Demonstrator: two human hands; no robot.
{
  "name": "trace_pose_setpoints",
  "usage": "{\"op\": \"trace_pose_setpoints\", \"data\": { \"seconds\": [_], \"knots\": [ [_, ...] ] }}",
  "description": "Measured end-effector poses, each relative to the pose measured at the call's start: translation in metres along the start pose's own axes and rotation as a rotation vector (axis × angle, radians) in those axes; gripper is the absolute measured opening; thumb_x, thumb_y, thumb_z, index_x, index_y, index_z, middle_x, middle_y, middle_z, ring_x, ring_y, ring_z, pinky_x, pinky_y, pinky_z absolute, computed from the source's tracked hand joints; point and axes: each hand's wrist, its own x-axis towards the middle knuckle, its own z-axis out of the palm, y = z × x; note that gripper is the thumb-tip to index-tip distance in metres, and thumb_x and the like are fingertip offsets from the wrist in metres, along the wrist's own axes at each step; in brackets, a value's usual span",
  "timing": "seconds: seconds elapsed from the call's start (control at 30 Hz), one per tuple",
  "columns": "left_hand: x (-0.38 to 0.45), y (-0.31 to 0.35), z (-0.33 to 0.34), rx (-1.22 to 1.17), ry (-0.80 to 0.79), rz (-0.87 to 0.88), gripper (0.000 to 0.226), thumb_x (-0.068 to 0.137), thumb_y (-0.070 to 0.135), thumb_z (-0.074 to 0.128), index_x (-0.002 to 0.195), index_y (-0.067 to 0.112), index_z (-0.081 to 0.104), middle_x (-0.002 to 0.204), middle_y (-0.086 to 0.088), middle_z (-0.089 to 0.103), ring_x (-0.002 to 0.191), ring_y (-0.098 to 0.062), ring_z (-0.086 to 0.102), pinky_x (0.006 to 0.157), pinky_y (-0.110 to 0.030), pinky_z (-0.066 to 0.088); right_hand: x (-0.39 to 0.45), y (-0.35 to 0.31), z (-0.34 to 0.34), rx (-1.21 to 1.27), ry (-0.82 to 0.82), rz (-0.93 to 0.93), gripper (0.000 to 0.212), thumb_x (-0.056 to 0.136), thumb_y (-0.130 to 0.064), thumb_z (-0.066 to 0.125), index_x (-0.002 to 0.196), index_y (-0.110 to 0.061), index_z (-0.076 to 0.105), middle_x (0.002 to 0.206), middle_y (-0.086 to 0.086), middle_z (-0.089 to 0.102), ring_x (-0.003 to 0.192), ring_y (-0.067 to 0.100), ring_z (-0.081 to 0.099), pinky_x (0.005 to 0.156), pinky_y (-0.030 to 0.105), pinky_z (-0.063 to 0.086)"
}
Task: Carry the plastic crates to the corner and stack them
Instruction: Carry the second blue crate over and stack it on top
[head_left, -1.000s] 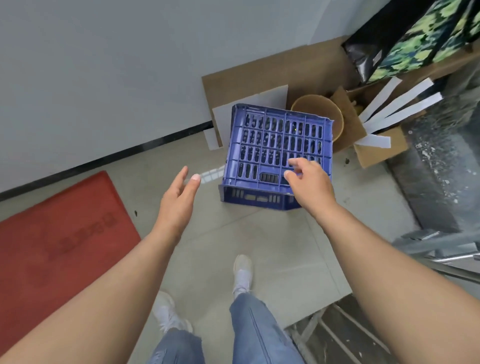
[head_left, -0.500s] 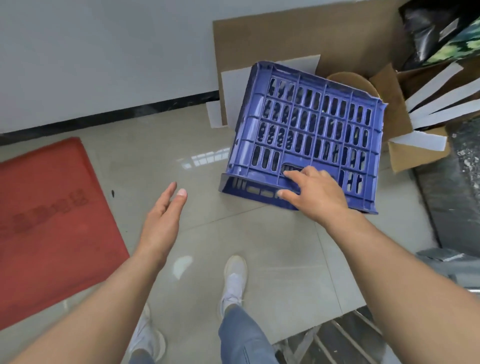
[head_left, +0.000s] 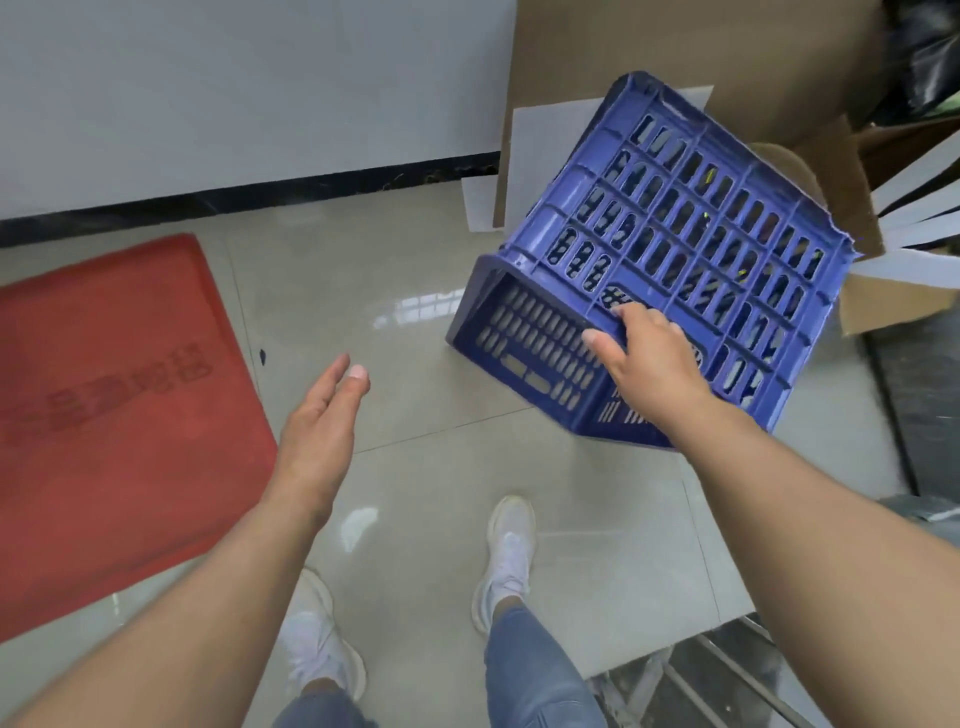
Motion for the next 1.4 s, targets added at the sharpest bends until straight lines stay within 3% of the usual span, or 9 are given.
{"op": "trace_pose_setpoints", "data": {
  "seconds": [0.1, 0.3, 0.5, 0.63, 0.73, 0.83, 1.03, 1.13, 1.4],
  "knots": [
    [0.0, -0.011, -0.029, -0.009, -0.004, 0.02, 0.054, 0.09, 0.053, 0.046, 0.141, 0.036, 0.04, 0.14, 0.005, 0.052, 0.13, -0.011, 0.046, 0.113, -0.041, 0.032, -0.013, -0.035, 0.018, 0.053, 0.028, 0.013, 0.047, 0.097, -0.044, 0.04, 0.129, -0.01, 0.044, 0.127, 0.015, 0.049, 0.119, 0.035, 0.041, 0.096, 0.044, 0.035],
    [0.004, -0.032, -0.097, -0.009, 0.003, 0.022, 0.048, 0.095, 0.043, 0.044, 0.141, 0.031, 0.041, 0.141, 0.001, 0.052, 0.128, -0.011, 0.048, 0.112, -0.039, 0.033, -0.043, -0.104, 0.057, 0.131, 0.069, 0.048, 0.046, 0.098, -0.043, 0.038, 0.129, -0.008, 0.044, 0.133, 0.016, 0.046, 0.123, 0.037, 0.039, 0.096, 0.045, 0.036],
    [0.017, -0.057, -0.154, -0.006, 0.06, 0.015, 0.067, 0.073, 0.061, 0.048, 0.136, 0.037, 0.046, 0.138, 0.003, 0.054, 0.13, -0.012, 0.047, 0.113, -0.042, 0.032, -0.061, -0.159, 0.085, 0.12, 0.094, 0.022, 0.05, 0.101, -0.038, 0.035, 0.142, -0.008, 0.034, 0.142, 0.018, 0.04, 0.128, 0.037, 0.037, 0.098, 0.045, 0.035],
    [0.02, -0.068, -0.165, -0.019, 0.081, 0.02, 0.056, 0.084, 0.055, 0.047, 0.137, 0.036, 0.046, 0.138, 0.002, 0.054, 0.13, -0.014, 0.046, 0.112, -0.043, 0.032, -0.064, -0.187, 0.099, 0.138, 0.123, 0.007, 0.045, 0.101, -0.036, 0.034, 0.134, -0.007, 0.041, 0.135, 0.02, 0.045, 0.121, 0.039, 0.042, 0.09, 0.044, 0.039],
    [0.023, -0.07, -0.168, -0.008, 0.089, 0.011, 0.066, 0.074, 0.062, 0.045, 0.136, 0.038, 0.047, 0.138, 0.002, 0.055, 0.13, -0.014, 0.047, 0.112, -0.043, 0.033, -0.063, -0.203, 0.105, 0.144, 0.136, 0.01, 0.046, 0.101, -0.035, 0.034, 0.137, -0.007, 0.039, 0.136, 0.02, 0.044, 0.122, 0.038, 0.043, 0.09, 0.043, 0.039],
    [0.031, -0.068, -0.173, -0.024, 0.095, 0.03, 0.061, 0.078, 0.059, 0.047, 0.135, 0.037, 0.048, 0.137, 0.002, 0.056, 0.129, -0.013, 0.047, 0.112, -0.043, 0.033, -0.064, -0.217, 0.11, 0.139, 0.152, -0.008, 0.043, 0.101, -0.032, 0.036, 0.135, -0.006, 0.039, 0.134, 0.02, 0.046, 0.12, 0.038, 0.045, 0.09, 0.043, 0.04],
    [0.049, -0.069, -0.204, -0.027, 0.075, 0.041, 0.048, 0.09, 0.049, 0.047, 0.136, 0.035, 0.047, 0.137, 0.001, 0.056, 0.127, -0.012, 0.049, 0.111, -0.042, 0.034, -0.073, -0.24, 0.124, 0.041, 0.169, -0.05, 0.054, 0.102, -0.035, 0.03, 0.15, -0.018, 0.015, 0.143, 0.013, 0.037, 0.117, 0.036, 0.049, 0.085, 0.045, 0.042],
    [0.057, -0.069, -0.233, -0.02, 0.048, 0.046, 0.044, 0.094, 0.043, 0.044, 0.137, 0.031, 0.047, 0.136, 0.0, 0.057, 0.125, -0.012, 0.05, 0.112, -0.041, 0.034, -0.079, -0.253, 0.137, -0.036, 0.236, 0.044, 0.057, 0.101, -0.039, 0.027, 0.152, -0.022, 0.008, 0.146, 0.011, 0.034, 0.119, 0.036, 0.047, 0.088, 0.047, 0.042],
    [0.088, -0.099, -0.301, 0.059, 0.054, 0.068, 0.042, 0.096, 0.04, 0.044, 0.136, 0.03, 0.048, 0.136, -0.001, 0.056, 0.128, -0.013, 0.048, 0.113, -0.04, 0.03, -0.067, -0.276, 0.161, -0.105, 0.487, 0.153, 0.051, 0.102, -0.035, 0.029, 0.149, -0.017, 0.02, 0.139, 0.017, 0.042, 0.112, 0.04, 0.051, 0.081, 0.047, 0.043]
  ]
}}
